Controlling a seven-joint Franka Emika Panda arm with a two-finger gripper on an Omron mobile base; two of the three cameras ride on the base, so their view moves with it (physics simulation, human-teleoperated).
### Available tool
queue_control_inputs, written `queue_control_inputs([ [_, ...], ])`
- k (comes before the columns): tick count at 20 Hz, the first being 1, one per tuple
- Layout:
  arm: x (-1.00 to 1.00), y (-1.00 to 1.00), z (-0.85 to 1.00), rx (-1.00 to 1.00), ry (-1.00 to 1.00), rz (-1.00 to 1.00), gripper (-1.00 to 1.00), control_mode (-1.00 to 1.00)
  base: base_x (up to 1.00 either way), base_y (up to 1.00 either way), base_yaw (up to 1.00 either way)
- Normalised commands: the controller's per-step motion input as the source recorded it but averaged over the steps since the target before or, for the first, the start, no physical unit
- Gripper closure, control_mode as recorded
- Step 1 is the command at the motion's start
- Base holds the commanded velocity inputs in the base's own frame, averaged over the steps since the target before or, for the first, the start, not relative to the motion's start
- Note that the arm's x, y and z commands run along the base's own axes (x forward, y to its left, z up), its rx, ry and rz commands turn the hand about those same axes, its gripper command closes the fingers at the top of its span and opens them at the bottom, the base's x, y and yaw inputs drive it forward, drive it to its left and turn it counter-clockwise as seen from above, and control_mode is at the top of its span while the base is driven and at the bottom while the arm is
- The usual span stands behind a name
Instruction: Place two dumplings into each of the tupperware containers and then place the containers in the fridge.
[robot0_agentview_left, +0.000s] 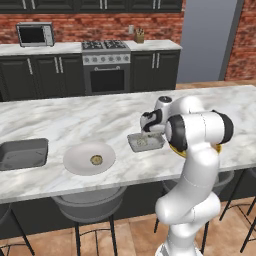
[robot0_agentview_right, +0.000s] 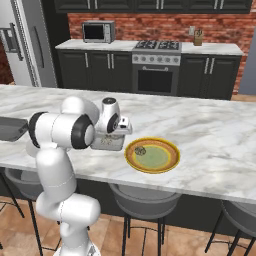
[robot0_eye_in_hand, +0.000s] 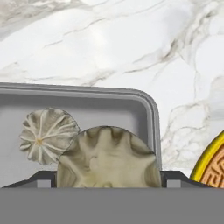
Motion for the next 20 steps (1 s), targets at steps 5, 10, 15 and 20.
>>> queue_control_inputs([
  [5, -0.13, 0.12, 0.24, 0.00, 0.00, 0.00, -1.00, -1.00, 0.00, 0.00, 0.00],
  [10, -0.09, 0.17, 0.11, 0.00, 0.00, 0.01, -1.00, -1.00, 0.00, 0.00, 0.00],
  [15, -0.70, 0.43, 0.25, -0.02, 0.06, 0.27, -1.00, -1.00, 0.00, 0.00, 0.00],
  [20, -0.19, 0.66, 0.00, -0.13, 0.18, 0.44, -1.00, -1.00, 0.00, 0.00, 0.00],
])
